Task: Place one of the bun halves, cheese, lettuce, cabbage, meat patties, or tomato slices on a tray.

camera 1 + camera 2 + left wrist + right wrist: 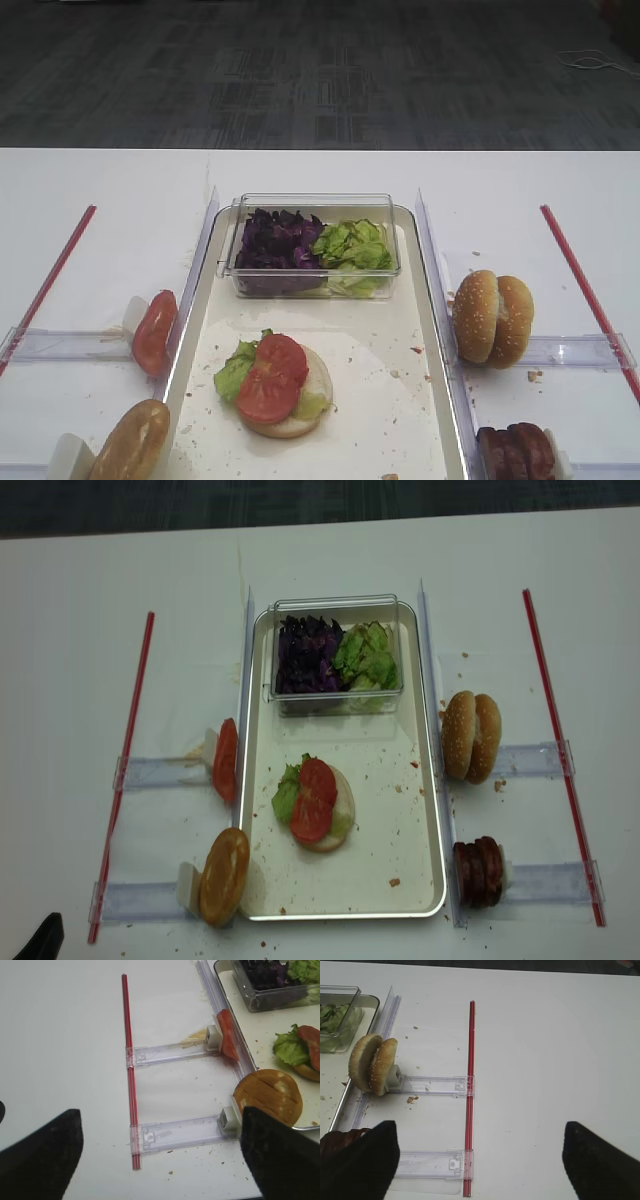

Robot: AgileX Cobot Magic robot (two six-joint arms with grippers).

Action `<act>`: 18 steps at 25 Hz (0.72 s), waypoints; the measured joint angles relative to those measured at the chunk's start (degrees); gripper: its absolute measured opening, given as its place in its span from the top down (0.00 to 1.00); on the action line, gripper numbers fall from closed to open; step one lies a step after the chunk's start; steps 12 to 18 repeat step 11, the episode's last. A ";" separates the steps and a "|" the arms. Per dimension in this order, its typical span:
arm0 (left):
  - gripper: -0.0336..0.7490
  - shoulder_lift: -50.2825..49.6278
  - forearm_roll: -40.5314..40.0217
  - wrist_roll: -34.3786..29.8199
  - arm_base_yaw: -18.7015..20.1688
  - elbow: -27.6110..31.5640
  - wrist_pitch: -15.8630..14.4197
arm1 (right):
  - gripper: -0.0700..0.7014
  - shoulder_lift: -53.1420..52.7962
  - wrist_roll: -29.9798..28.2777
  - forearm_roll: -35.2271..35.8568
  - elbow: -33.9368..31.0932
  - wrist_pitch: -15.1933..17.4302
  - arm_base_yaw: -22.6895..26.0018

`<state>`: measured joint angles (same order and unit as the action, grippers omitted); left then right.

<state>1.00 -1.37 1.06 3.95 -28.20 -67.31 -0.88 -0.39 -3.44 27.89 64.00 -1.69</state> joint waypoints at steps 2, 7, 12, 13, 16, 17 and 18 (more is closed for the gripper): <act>0.16 0.00 0.00 0.00 0.00 0.00 0.00 | 0.02 0.00 0.00 0.00 0.00 0.00 0.00; 0.16 0.00 0.00 0.00 0.00 0.00 0.00 | 0.02 0.00 0.00 0.00 0.00 0.00 0.00; 0.16 0.00 0.00 0.00 0.00 0.00 0.00 | 0.02 0.00 0.00 0.00 0.00 0.00 0.00; 0.16 0.00 0.00 0.00 0.00 0.00 0.00 | 0.02 0.00 0.00 0.00 0.00 0.00 0.00; 0.16 0.00 0.00 0.00 0.00 0.00 0.00 | 0.02 0.00 0.00 0.00 0.00 0.00 0.00; 0.16 0.00 0.00 0.00 0.00 0.00 0.00 | 0.02 0.00 0.00 0.00 0.00 0.00 0.00; 0.16 0.00 0.00 0.00 0.00 0.00 0.00 | 0.02 0.00 0.00 0.00 0.00 0.00 0.00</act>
